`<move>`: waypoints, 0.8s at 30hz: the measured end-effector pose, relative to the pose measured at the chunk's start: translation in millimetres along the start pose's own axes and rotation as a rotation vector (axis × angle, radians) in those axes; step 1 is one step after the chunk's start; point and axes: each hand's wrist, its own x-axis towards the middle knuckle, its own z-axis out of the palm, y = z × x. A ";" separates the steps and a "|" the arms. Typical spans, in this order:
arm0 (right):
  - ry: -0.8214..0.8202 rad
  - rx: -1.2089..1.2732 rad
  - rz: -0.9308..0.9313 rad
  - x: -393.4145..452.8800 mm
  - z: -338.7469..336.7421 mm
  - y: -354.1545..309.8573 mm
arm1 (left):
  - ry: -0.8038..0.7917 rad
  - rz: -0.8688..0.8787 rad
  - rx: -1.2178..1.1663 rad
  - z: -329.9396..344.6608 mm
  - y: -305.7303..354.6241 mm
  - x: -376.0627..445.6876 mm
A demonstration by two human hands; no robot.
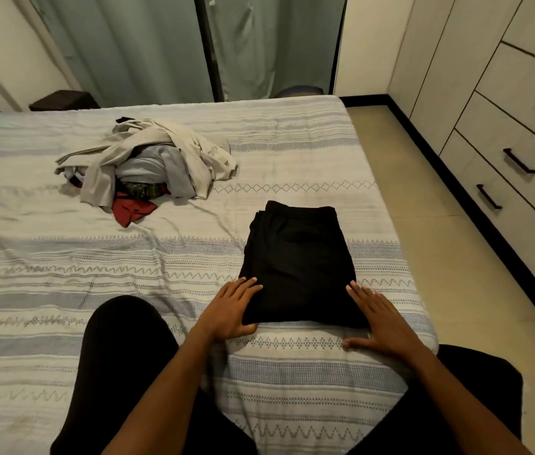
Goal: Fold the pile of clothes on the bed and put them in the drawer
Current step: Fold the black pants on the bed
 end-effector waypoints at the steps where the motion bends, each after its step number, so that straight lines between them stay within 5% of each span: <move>1: 0.009 -0.016 0.010 -2.3 3.0 0.4 | 0.029 -0.005 0.022 3.1 4.6 -6.9; 6: 0.178 -0.014 0.050 17.2 -1.9 3.2 | 0.181 -0.016 -0.029 0.9 31.1 8.3; 11: 0.205 0.211 -0.092 56.8 -16.2 3.6 | 0.246 -0.266 -0.520 -50.9 18.6 28.8; 15: 0.232 0.785 0.211 77.8 -46.6 -9.0 | 0.325 -0.335 -0.775 -78.8 13.0 43.3; 18: 0.303 1.136 0.254 93.9 -74.2 -32.2 | 0.430 -0.353 -0.992 -95.4 10.9 56.3; 24: 0.497 1.174 0.618 149.8 -88.0 -51.3 | 0.599 -0.589 -1.091 -105.8 3.4 111.2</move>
